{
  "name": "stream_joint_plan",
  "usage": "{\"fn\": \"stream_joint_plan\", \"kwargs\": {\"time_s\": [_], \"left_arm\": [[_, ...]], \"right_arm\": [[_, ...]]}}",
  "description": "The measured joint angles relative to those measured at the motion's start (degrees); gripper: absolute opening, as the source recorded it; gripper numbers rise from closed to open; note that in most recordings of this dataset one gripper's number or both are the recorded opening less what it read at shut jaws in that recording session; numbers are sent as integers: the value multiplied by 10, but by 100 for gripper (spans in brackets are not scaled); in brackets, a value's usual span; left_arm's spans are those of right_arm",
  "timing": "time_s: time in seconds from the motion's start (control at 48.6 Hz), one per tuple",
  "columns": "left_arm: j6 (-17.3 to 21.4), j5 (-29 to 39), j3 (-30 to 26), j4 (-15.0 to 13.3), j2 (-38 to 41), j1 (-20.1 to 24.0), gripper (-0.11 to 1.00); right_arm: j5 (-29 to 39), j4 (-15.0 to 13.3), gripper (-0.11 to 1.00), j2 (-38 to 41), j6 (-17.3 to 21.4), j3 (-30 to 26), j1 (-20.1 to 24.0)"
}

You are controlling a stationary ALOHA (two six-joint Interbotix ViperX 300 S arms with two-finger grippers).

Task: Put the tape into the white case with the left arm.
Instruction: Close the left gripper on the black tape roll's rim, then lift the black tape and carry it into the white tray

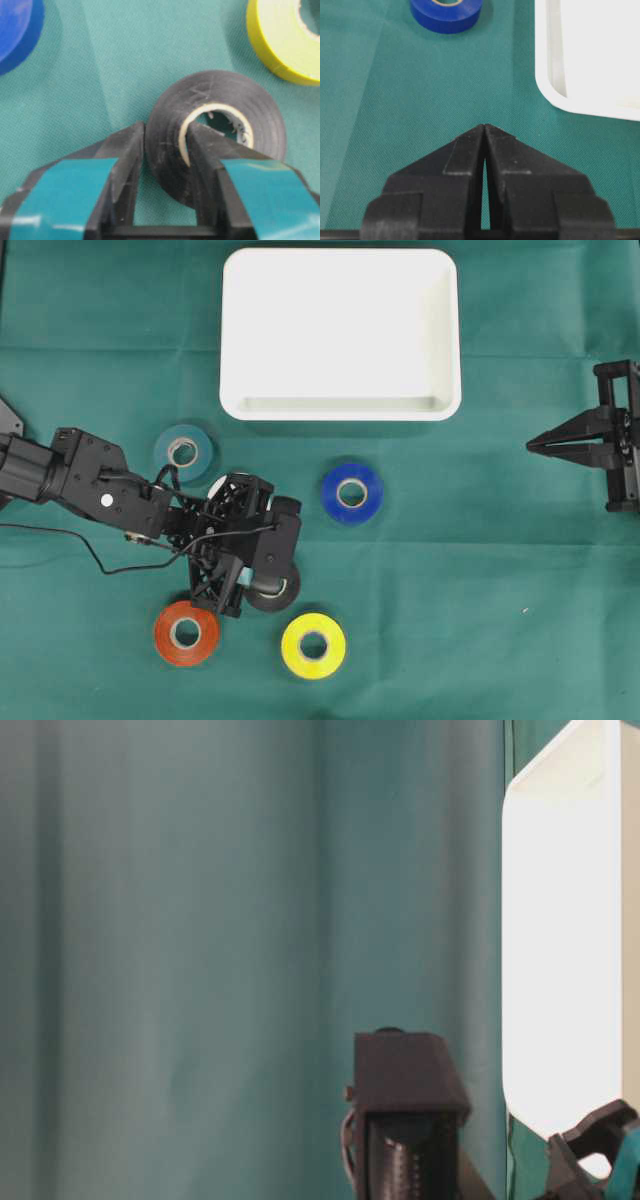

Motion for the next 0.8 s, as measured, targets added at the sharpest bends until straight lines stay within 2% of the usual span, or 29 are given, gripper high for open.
{"fn": "stream_joint_plan", "kwargs": {"time_s": [0.329, 0.617, 0.802], "left_arm": [[0, 22, -4, 1, -13, -5, 23], [-1, 96, -13, 1, -92, -23, 23], [1, 111, -20, 1, -131, -28, 23]], "right_arm": [[0, 0, -9, 0, 0, 0, 0], [0, 0, -9, 0, 0, 0, 0], [0, 0, -9, -2, -1, 2, 0]]}}
